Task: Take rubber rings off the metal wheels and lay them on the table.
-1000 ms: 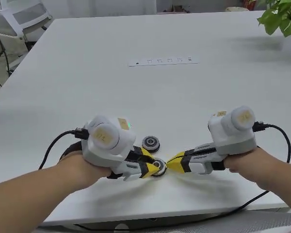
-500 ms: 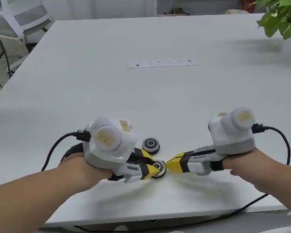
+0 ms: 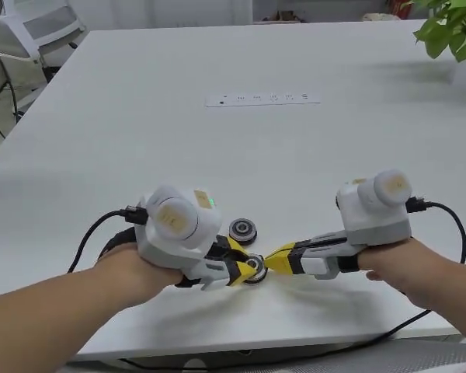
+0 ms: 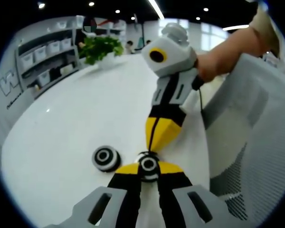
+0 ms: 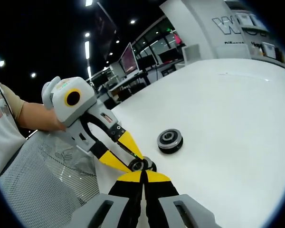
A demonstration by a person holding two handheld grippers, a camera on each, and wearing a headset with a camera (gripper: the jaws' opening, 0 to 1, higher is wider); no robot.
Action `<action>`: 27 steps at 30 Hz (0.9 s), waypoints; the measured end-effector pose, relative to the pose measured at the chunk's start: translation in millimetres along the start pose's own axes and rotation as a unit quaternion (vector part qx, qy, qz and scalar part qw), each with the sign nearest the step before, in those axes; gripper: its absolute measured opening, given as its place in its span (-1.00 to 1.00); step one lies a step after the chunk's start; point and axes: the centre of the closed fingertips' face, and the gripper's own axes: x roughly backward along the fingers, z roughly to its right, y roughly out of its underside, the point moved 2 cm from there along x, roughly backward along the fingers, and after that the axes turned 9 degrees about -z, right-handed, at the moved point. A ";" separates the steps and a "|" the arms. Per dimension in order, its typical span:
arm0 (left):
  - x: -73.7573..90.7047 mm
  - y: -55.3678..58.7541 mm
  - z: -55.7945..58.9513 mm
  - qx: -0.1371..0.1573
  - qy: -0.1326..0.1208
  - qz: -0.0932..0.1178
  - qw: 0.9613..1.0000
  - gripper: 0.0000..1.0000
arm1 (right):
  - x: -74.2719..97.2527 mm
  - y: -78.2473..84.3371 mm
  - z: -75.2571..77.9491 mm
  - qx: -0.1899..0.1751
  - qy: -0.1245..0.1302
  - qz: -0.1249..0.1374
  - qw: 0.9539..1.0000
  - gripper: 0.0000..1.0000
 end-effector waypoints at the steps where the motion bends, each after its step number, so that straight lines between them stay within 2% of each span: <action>1: 0.0 0.0 0.0 0.000 0.000 0.000 1.000 -0.75 | -0.1 -0.1 -0.4 0.000 -0.001 0.000 1.000 -1.00; 19: -0.3 -0.4 0.5 -0.002 0.002 -0.001 1.000 -0.75 | -4.0 -4.1 -11.1 0.011 -0.026 0.005 1.000 -1.00; 20: -0.4 -0.5 0.5 -0.002 0.002 -0.001 1.000 -0.75 | -4.9 -8.6 -22.6 0.004 -0.060 0.018 0.998 -1.00; 21: -0.3 -0.5 0.2 -0.002 0.001 -0.001 1.000 -0.75 | -5.0 -6.6 -30.9 0.019 -0.082 0.007 0.996 -1.00; 22: -0.2 -0.2 0.3 -0.003 0.001 -0.003 1.000 -0.75 | -4.6 -8.1 -22.3 0.037 -0.042 0.007 0.998 -1.00; 23: -0.3 -0.1 0.1 -0.001 0.001 -0.001 1.000 -0.75 | -4.6 -4.7 -21.8 0.033 -0.039 -0.006 0.999 -1.00; 24: -0.3 -0.2 0.2 -0.001 0.001 -0.001 1.000 -0.75 | -4.6 -4.9 -21.4 0.030 -0.043 -0.001 0.999 -1.00; 27: -0.3 -0.3 0.4 -0.002 0.001 -0.002 1.000 -0.75 | -3.0 0.7 -13.5 0.027 -0.030 -0.002 0.999 -1.00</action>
